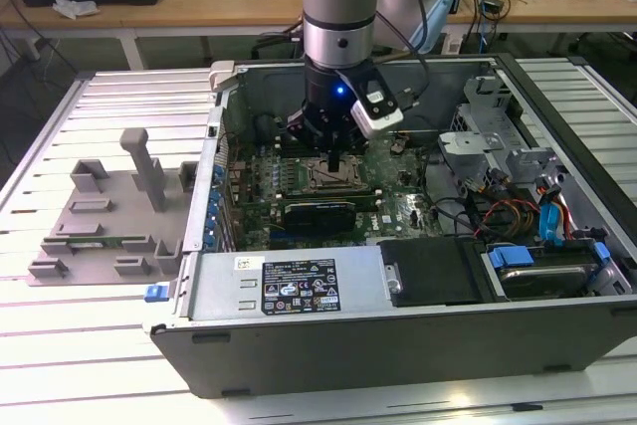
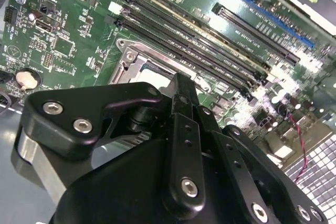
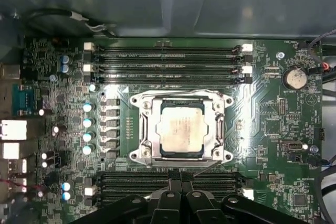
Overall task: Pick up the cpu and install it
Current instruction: 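Install the second cpu locking lever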
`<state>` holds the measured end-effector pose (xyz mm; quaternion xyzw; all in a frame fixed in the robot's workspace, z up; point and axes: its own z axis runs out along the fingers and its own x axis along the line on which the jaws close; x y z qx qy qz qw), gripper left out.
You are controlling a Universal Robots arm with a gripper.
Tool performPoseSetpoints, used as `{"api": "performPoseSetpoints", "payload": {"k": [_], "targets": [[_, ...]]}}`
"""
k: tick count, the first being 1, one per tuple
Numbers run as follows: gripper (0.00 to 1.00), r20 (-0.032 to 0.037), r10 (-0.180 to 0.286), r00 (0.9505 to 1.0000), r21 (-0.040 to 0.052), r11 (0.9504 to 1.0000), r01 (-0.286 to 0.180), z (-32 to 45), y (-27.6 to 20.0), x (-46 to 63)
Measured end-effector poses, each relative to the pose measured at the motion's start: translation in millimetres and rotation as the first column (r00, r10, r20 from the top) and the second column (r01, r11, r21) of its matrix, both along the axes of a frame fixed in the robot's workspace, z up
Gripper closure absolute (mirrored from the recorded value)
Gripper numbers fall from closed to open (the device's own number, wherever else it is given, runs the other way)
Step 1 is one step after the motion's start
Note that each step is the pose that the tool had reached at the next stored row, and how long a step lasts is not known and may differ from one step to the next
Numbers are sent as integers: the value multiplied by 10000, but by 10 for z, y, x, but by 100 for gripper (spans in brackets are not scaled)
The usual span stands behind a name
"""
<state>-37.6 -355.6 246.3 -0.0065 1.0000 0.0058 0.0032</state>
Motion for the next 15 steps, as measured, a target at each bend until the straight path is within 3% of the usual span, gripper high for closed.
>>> {"api": "performPoseSetpoints", "payload": {"k": [3,9,11,15], "targets": [[89,2,203,9998,-1,9998,-203,-24,-10,-1],[89,88,952,9954,-7,9955,-952,-59,-25,-3],[89,97,1013,9948,-8,9949,-1013,-73,-85,-33],[89,98,1015,9948,-9,9948,-1015,-75,-85,-36]]}}
